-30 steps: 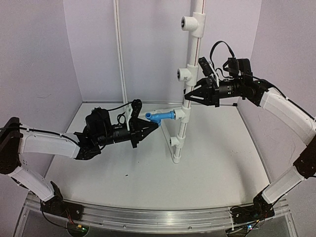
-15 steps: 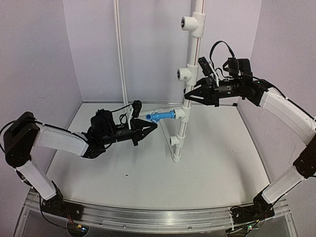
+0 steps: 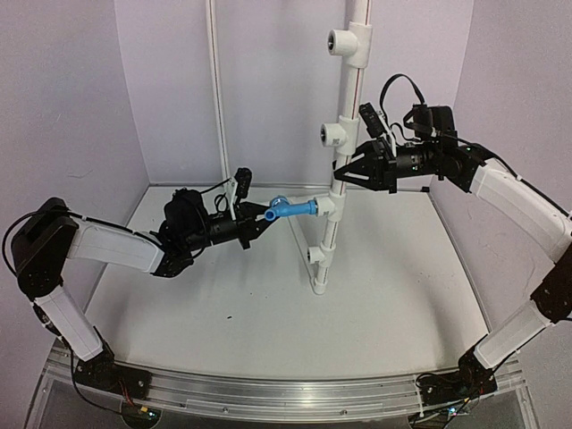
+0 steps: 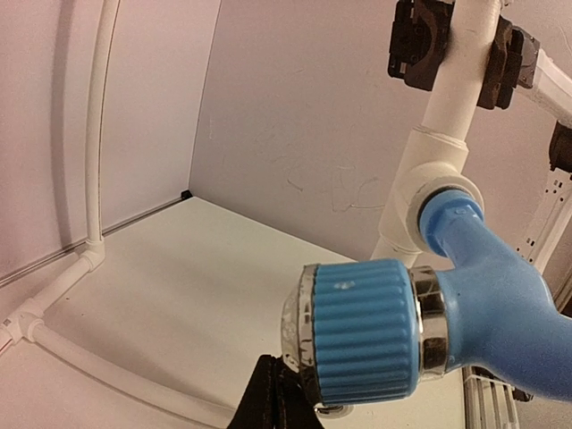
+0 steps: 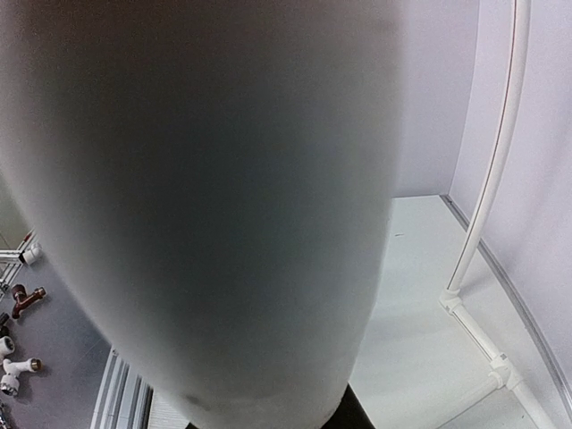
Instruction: Install the water faucets
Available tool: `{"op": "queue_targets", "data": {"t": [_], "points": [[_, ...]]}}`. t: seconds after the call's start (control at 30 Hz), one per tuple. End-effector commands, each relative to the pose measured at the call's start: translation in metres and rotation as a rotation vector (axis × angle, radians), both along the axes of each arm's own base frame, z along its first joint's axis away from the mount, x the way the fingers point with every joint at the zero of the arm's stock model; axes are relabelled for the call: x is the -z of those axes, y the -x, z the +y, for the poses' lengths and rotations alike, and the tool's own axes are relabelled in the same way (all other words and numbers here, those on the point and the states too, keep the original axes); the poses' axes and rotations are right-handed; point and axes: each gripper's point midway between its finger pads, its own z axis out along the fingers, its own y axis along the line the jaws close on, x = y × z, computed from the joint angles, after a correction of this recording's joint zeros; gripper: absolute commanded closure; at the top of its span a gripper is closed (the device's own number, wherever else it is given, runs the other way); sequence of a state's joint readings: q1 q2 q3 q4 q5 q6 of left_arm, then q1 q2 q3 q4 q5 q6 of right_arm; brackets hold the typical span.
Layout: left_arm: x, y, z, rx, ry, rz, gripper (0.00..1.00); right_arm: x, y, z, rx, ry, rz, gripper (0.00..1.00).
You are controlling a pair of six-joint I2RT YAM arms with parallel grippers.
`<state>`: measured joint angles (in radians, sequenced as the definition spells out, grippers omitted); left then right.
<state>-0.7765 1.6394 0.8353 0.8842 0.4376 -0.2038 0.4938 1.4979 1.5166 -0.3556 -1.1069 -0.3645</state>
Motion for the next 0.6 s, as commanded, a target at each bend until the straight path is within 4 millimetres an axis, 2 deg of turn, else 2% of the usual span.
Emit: {"op": "queue_targets", "data": {"t": [0.0,0.37,0.57], "points": [[-0.058,0.012,-0.005,0.064,0.125,-0.117,1.0,0.014,0.015,-0.004,0.013,0.047,0.236,1.0],[-0.099,0.037,-0.002,0.165,0.122,-0.184,1.0,0.016,0.016,-0.005,0.017,0.051,0.236,1.0],[-0.112,0.046,0.0,0.188,0.093,-0.228,1.0,0.016,0.016,-0.004,0.015,0.052,0.237,1.0]]}}
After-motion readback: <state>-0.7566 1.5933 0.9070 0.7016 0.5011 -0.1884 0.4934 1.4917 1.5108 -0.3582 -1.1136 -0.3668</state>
